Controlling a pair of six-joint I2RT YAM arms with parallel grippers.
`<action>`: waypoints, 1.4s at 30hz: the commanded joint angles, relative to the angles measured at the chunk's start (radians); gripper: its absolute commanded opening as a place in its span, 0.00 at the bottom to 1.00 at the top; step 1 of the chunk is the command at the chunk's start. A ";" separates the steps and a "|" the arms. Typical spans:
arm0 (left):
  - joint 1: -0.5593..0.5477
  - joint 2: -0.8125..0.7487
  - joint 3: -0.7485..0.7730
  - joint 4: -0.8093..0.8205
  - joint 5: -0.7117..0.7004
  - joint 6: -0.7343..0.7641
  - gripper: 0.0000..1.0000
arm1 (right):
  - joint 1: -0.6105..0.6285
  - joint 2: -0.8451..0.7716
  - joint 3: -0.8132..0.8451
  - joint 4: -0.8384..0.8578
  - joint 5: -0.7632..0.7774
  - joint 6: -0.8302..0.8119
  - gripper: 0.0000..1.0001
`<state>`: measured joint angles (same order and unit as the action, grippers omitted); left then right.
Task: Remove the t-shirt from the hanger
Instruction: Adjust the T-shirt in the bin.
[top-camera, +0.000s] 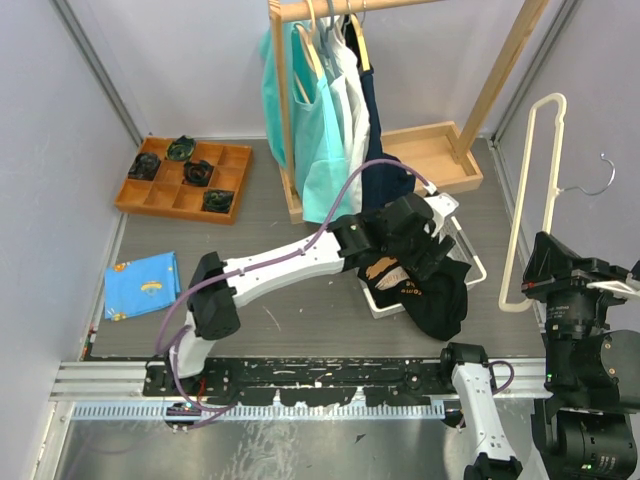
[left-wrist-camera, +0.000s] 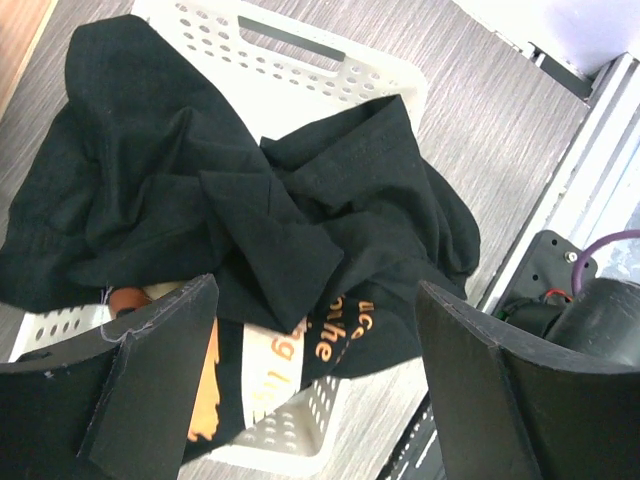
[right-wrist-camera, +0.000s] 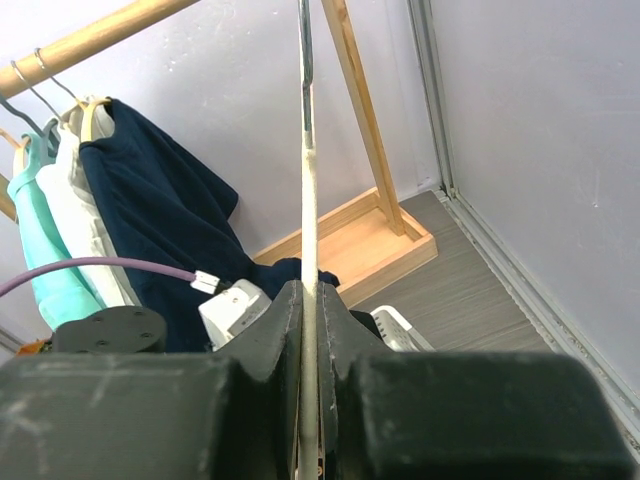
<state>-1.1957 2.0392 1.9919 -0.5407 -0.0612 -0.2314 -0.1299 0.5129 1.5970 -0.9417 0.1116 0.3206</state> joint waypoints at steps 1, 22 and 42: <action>-0.019 0.067 0.082 0.015 0.041 0.048 0.87 | 0.005 0.032 0.039 0.069 0.017 -0.006 0.01; -0.145 0.205 0.164 -0.065 0.012 0.180 0.85 | 0.007 0.045 0.059 0.065 0.022 -0.014 0.01; -0.151 0.354 0.317 -0.140 -0.165 0.127 0.67 | 0.006 0.072 0.121 0.032 0.000 -0.031 0.01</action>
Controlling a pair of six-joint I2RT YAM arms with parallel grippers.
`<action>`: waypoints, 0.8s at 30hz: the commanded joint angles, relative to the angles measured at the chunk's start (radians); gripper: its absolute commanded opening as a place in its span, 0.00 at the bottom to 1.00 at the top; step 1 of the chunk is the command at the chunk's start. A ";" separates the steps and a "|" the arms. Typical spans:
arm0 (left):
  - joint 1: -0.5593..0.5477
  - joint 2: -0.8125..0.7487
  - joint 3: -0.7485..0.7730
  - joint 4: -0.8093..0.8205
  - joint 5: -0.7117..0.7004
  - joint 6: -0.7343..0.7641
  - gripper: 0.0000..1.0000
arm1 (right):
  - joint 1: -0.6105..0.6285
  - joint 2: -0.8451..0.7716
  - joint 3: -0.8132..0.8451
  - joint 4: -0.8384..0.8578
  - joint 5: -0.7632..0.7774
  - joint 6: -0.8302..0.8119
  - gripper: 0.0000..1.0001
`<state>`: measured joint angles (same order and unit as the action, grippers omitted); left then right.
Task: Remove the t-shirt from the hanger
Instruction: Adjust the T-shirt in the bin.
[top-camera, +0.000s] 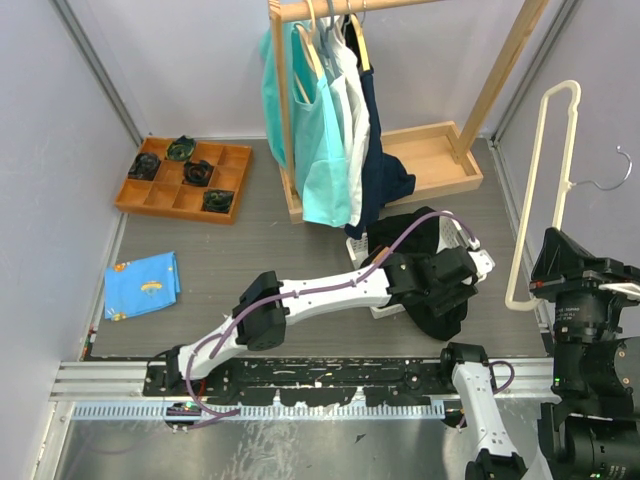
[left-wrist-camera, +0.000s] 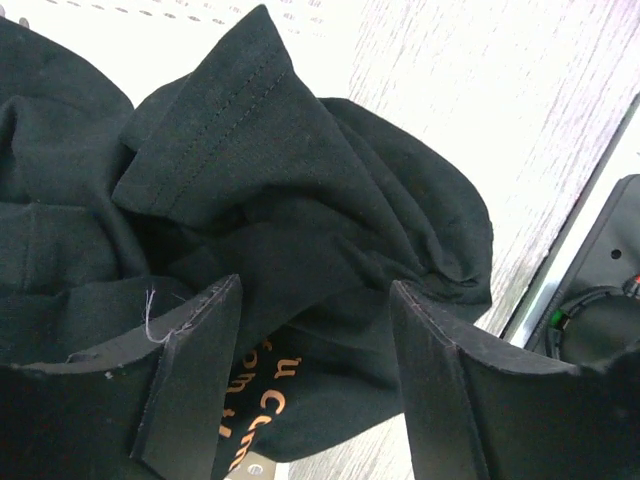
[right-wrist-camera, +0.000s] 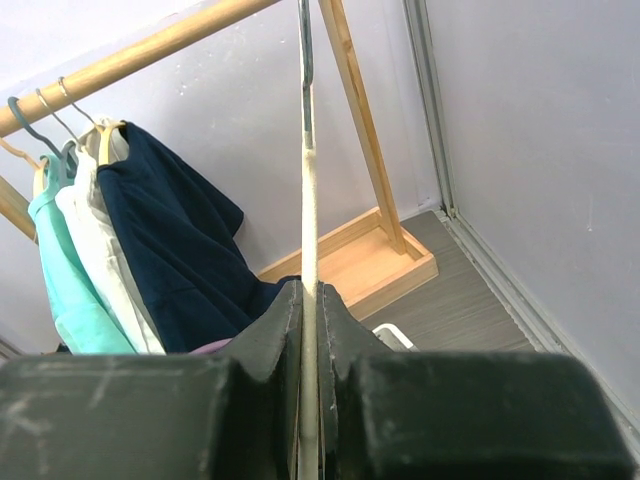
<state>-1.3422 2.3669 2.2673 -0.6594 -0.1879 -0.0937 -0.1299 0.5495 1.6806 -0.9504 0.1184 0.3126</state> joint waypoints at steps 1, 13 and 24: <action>-0.006 0.030 0.044 -0.022 -0.041 -0.013 0.65 | 0.007 0.038 0.041 0.038 -0.008 -0.025 0.01; -0.008 0.042 0.045 -0.024 -0.052 -0.010 0.25 | 0.009 0.040 0.047 0.029 -0.013 -0.032 0.01; -0.005 -0.018 0.113 -0.056 -0.185 0.076 0.00 | 0.009 0.032 0.025 0.046 -0.010 -0.022 0.01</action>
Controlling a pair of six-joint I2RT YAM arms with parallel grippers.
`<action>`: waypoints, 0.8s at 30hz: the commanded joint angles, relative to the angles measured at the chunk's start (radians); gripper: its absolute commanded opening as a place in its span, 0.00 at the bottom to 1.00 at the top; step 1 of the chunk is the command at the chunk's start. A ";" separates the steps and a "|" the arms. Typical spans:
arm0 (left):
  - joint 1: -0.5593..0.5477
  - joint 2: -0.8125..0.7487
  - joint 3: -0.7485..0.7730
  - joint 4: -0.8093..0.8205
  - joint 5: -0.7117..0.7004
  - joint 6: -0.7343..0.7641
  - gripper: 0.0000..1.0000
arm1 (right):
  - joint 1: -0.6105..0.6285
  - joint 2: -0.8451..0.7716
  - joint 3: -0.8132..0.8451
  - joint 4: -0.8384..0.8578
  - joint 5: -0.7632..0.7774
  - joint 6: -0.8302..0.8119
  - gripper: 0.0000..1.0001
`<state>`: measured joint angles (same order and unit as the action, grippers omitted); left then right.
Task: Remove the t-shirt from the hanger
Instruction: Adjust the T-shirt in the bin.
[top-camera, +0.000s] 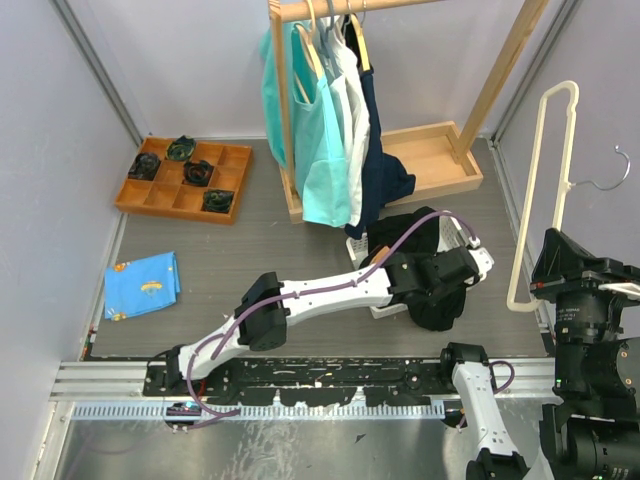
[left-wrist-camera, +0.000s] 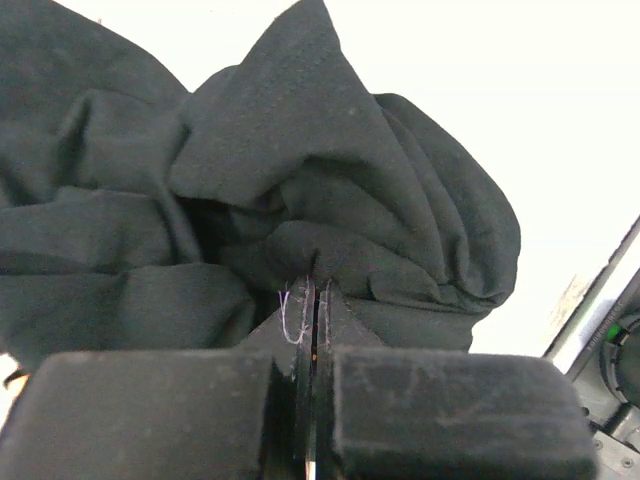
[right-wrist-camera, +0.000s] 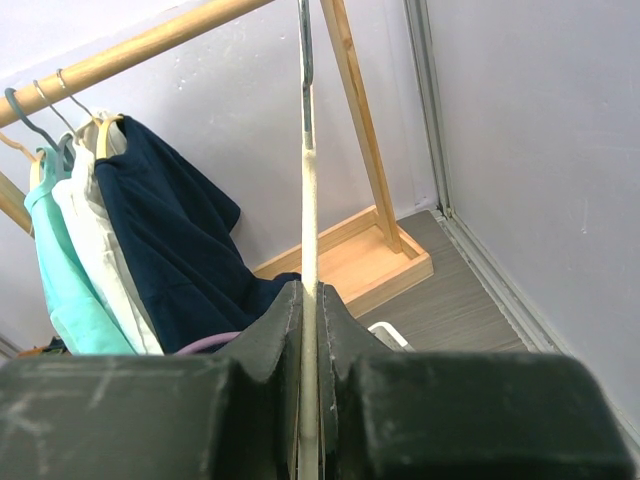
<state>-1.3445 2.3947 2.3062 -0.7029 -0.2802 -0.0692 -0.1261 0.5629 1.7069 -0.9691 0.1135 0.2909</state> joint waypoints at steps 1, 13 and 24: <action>-0.001 -0.054 0.087 -0.017 -0.109 0.059 0.00 | 0.005 0.018 -0.004 0.066 -0.006 0.002 0.01; 0.081 -0.094 0.158 -0.026 -0.326 0.117 0.00 | 0.006 0.012 -0.012 0.073 -0.006 0.000 0.01; 0.127 -0.022 0.098 -0.009 -0.415 0.111 0.00 | 0.012 0.021 -0.001 0.069 -0.003 -0.008 0.01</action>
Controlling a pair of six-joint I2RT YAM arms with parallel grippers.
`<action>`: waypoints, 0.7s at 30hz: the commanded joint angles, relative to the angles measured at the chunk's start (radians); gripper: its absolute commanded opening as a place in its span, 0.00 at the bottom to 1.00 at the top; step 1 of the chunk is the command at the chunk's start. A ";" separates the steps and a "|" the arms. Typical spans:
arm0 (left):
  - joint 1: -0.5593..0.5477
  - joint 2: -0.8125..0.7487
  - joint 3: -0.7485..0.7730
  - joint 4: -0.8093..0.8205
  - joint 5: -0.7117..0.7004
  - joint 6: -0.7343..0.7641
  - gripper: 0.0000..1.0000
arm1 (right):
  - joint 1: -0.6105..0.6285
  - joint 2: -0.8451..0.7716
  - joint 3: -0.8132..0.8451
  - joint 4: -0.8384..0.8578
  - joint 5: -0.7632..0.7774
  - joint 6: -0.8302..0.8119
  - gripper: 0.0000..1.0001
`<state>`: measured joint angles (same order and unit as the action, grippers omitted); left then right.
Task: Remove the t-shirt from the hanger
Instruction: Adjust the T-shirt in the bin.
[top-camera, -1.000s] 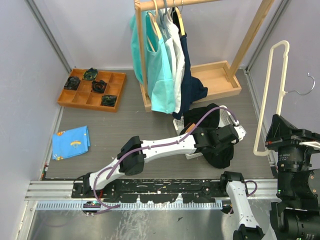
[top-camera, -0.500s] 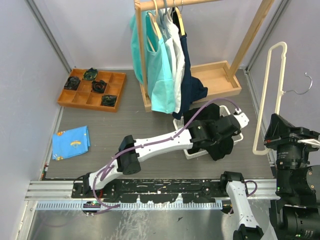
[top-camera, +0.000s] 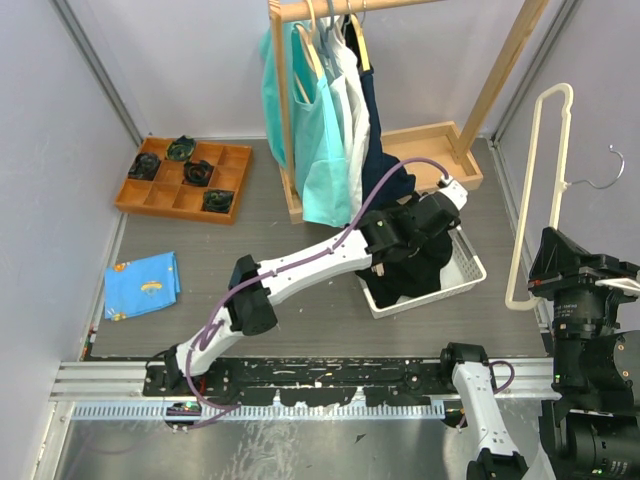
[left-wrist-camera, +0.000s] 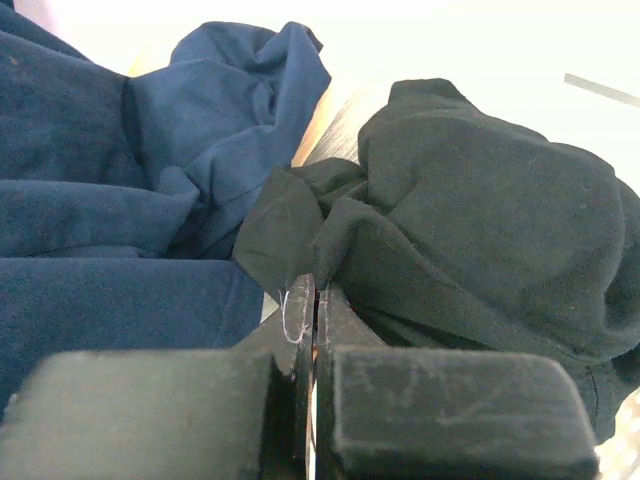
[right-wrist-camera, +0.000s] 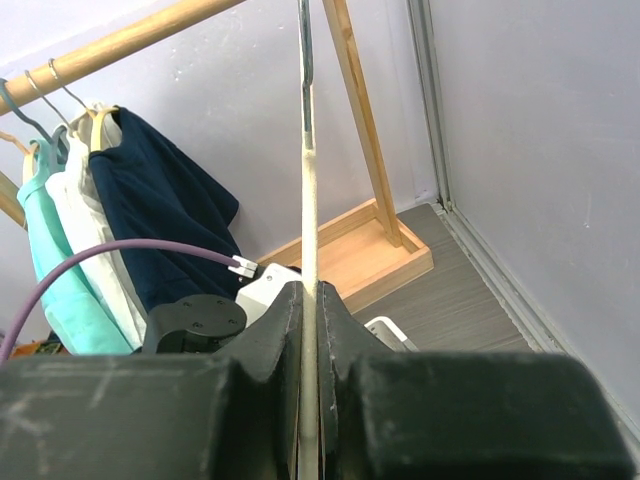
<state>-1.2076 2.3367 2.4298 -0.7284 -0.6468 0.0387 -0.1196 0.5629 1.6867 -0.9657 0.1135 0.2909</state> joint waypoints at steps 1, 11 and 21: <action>-0.010 0.038 -0.039 0.021 -0.042 -0.006 0.00 | 0.006 0.020 0.019 0.065 -0.003 -0.007 0.01; -0.048 0.058 -0.136 0.032 0.067 -0.089 0.00 | 0.006 0.019 0.021 0.063 0.006 -0.007 0.01; -0.053 0.048 -0.082 -0.092 0.176 -0.157 0.05 | 0.006 0.020 -0.007 0.096 -0.003 0.009 0.01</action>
<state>-1.2602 2.4065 2.2986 -0.7677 -0.5095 -0.0856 -0.1196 0.5629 1.6863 -0.9646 0.1139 0.2909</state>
